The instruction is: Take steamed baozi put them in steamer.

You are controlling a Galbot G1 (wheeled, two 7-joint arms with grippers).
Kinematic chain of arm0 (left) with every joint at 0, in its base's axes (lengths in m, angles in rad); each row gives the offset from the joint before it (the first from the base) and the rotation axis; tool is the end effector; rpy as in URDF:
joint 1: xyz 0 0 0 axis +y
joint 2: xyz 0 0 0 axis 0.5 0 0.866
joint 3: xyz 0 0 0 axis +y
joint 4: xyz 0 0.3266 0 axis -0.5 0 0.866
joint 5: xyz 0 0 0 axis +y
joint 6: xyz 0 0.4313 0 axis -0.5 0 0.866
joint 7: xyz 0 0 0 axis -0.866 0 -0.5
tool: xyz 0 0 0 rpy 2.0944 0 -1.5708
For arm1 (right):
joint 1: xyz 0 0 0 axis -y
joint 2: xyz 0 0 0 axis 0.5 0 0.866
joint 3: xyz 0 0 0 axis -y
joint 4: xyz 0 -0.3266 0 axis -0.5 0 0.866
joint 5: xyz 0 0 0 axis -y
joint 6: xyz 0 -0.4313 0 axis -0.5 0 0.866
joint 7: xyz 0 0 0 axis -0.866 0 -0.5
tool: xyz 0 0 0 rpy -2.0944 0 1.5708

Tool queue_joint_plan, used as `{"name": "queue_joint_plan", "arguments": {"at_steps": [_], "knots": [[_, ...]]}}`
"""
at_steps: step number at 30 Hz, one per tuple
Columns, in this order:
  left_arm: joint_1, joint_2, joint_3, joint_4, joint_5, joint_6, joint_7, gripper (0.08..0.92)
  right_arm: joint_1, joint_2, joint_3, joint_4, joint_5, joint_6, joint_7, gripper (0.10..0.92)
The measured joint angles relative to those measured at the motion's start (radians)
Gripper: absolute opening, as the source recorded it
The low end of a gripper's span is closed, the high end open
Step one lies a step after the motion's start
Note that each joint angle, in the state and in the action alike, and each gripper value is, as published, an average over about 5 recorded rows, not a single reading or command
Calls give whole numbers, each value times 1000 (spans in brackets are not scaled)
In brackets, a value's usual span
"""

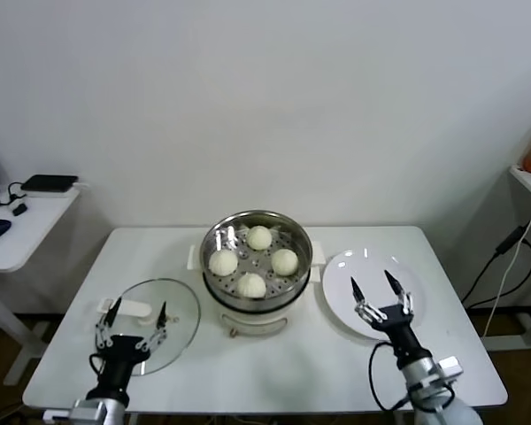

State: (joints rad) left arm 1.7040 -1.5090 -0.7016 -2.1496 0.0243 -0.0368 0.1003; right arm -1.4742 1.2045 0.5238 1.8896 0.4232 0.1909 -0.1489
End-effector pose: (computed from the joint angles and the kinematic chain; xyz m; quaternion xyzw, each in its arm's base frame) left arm 0.2286 0.0694 -0.2855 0.0026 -0.9958 -0.0886 0.0229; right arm 0.2988 -0.0686 -0.3323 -0.1236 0.9909 0.0430 0.0326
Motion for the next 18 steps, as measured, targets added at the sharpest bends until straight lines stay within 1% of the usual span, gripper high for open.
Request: {"name": "queue_joint_plan", "arguments": {"at_steps": [18], "knots": [[4, 0, -2, -10, -4, 2, 13, 823, -112, 27, 69, 11, 48, 25, -28, 823]]}}
